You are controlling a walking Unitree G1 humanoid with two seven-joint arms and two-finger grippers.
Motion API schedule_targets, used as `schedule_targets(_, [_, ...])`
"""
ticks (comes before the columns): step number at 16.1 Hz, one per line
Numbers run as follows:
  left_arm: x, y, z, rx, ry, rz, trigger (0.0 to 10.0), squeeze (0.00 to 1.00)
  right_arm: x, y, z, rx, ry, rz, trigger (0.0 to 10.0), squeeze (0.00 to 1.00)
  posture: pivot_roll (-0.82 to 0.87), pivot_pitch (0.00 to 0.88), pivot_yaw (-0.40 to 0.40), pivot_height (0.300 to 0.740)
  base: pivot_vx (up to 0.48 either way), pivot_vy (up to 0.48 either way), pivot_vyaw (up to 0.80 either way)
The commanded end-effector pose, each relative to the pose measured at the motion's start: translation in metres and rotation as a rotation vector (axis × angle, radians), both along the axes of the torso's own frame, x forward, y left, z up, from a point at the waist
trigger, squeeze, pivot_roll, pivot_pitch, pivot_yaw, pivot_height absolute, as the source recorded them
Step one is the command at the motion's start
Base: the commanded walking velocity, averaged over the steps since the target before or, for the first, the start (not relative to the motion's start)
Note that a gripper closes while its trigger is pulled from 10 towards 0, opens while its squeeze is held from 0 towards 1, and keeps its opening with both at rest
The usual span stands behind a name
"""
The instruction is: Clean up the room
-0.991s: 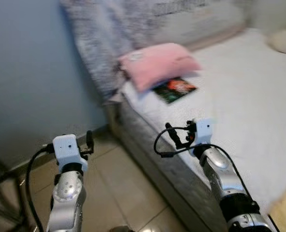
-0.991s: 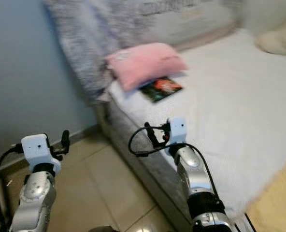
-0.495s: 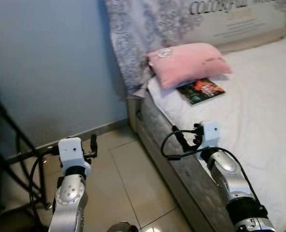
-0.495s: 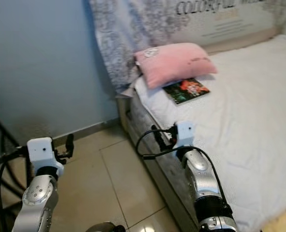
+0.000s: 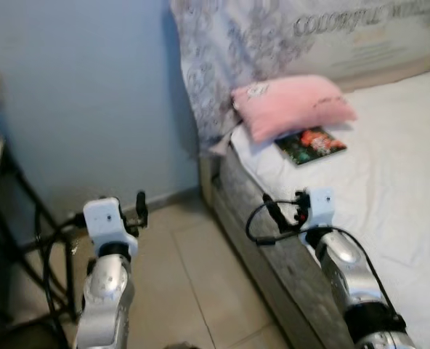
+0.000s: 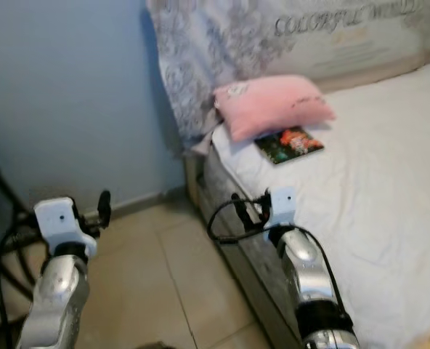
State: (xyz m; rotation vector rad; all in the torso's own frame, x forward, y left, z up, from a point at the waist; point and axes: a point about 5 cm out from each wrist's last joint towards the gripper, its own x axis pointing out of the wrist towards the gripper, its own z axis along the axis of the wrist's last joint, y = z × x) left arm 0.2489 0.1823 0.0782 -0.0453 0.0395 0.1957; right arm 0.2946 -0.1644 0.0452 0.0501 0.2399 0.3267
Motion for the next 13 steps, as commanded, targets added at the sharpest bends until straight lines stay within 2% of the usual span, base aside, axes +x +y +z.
schedule_targets(1, [-0.001,0.003,0.0,-0.007,0.005,0.027,10.0,0.0,0.006,0.003,0.007,-0.006,-0.026,0.026,10.0,0.09,-0.09,0.0,0.084,0.74,0.307,0.368,0.46])
schedule_targets(3, [-0.002,0.003,-0.002,0.0,0.02,0.032,10.0,0.0,0.008,0.004,0.008,-0.007,-0.027,0.031,10.0,0.09,-0.09,0.0,0.084,0.74,0.289,0.384,0.47])
schedule_targets(4, [-0.002,0.0,-0.005,0.016,0.049,0.016,10.0,0.0,0.009,0.004,0.008,-0.007,-0.027,0.034,10.0,0.1,-0.07,0.0,0.067,0.74,0.0,0.0,0.46])
schedule_targets(8, [0.0,0.001,-0.005,0.028,0.055,0.016,10.0,0.0,0.01,0.007,0.008,-0.006,-0.027,0.042,10.0,0.11,-0.06,0.0,0.064,0.74,0.0,0.0,0.47])
schedule_targets(10, [0.006,0.002,0.001,0.073,0.039,-0.015,10.0,0.0,0.01,0.008,0.007,-0.007,-0.03,0.045,10.0,0.1,-0.06,0.0,0.065,0.74,0.403,0.0,0.46])
schedule_targets(13, [0.009,0.0,0.003,0.086,0.035,-0.019,10.0,0.0,0.009,0.011,0.006,-0.008,-0.03,0.051,10.0,0.11,-0.07,0.0,0.07,0.74,0.461,0.0,0.46])
